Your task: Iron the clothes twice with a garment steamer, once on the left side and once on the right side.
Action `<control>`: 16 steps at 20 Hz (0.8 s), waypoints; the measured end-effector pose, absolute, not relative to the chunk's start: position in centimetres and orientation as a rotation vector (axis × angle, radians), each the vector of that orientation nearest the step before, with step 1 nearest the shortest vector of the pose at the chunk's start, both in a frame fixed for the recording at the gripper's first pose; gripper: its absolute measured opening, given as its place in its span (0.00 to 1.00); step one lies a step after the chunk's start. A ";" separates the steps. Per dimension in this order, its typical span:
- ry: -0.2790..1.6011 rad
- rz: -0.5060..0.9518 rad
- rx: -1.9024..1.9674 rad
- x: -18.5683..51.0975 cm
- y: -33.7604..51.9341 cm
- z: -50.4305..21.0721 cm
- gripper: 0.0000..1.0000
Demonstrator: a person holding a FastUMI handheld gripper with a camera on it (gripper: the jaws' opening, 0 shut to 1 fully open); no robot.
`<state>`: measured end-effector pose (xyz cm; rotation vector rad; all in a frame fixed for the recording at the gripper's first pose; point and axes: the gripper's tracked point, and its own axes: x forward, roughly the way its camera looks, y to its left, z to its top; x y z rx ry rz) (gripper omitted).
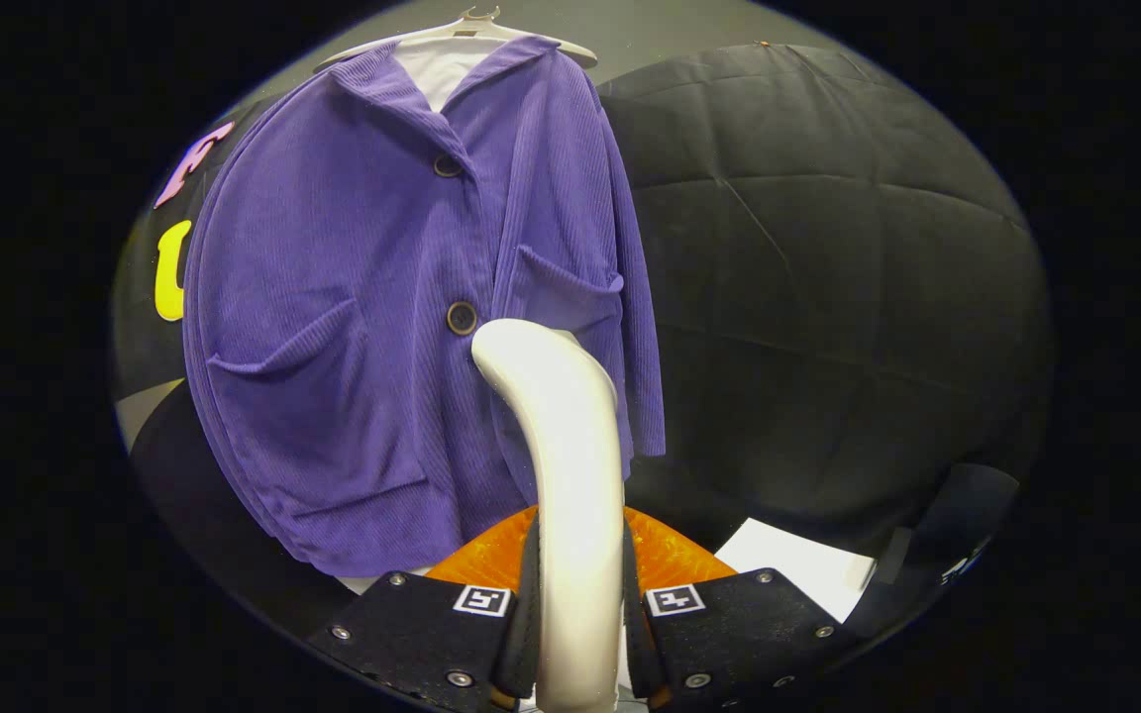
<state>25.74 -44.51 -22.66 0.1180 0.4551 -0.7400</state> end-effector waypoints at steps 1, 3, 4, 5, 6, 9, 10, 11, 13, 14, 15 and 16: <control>0.467 -0.736 0.127 25.5 -44.3 -23.5 0.35; 0.490 -0.730 0.132 25.0 -44.0 -24.7 0.35; 0.502 -0.728 0.135 24.7 -43.8 -25.3 0.36; 0.510 -0.725 0.138 24.5 -43.6 -25.8 0.35; 0.518 -0.723 0.140 24.1 -43.3 -26.3 0.35; 0.542 -0.717 0.147 22.9 -42.3 -27.9 0.35; 0.551 -0.712 0.148 22.4 -41.9 -28.2 0.35; 0.557 -0.707 0.147 21.9 -41.4 -28.5 0.35; 0.553 -0.694 0.138 21.1 -40.5 -28.3 0.36; 0.542 -0.686 0.133 20.7 -40.0 -27.6 0.36; 0.529 -0.678 0.127 20.3 -39.4 -26.7 0.36; 0.515 -0.672 0.120 19.9 -38.8 -25.7 0.35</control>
